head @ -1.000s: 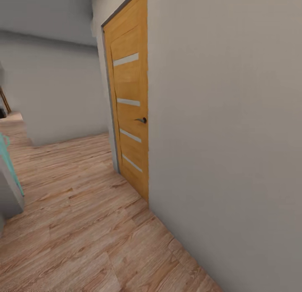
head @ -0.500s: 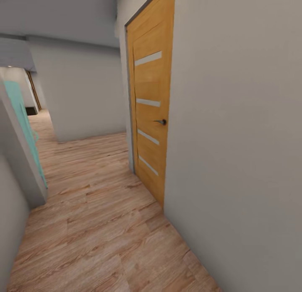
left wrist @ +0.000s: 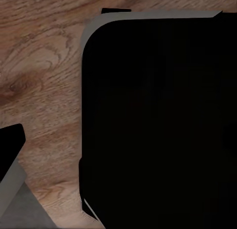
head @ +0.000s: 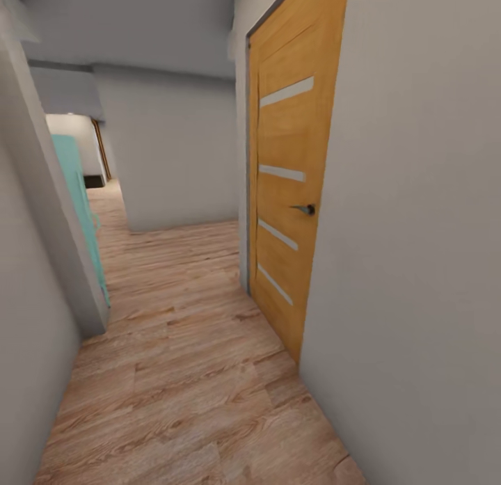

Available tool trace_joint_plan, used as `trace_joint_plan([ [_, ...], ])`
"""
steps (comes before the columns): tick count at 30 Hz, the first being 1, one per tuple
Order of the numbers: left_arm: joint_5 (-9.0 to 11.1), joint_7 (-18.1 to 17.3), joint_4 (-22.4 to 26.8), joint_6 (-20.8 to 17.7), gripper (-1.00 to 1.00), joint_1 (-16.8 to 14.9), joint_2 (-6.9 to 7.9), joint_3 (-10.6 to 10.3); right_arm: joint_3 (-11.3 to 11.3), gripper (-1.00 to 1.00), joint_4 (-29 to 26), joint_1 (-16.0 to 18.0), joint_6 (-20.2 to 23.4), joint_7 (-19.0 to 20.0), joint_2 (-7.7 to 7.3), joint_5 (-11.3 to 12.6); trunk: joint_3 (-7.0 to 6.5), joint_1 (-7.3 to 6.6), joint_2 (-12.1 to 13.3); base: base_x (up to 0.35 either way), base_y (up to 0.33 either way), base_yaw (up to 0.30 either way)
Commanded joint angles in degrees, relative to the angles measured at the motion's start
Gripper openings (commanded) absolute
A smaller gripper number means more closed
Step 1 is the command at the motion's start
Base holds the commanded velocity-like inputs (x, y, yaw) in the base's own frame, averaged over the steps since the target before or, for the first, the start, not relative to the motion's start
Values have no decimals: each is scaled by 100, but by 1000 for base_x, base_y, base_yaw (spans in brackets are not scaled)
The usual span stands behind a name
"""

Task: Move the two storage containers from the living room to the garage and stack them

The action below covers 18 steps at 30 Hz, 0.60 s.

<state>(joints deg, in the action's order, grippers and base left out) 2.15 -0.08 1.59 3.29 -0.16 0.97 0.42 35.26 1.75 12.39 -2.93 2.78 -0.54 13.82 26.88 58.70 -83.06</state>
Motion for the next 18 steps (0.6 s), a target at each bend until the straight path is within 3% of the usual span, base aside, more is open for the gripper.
trace_joint_plan([
  [1,22,-1,-1,16,100,-2,0,2,43,100,18,6,-31,29,2,59,5,3,-2,321,0,270],
  [18,31,-1,-1,14,100,-2,26,18,43,100,18,9,-25,29,2,59,5,3,-2,321,0,270],
])
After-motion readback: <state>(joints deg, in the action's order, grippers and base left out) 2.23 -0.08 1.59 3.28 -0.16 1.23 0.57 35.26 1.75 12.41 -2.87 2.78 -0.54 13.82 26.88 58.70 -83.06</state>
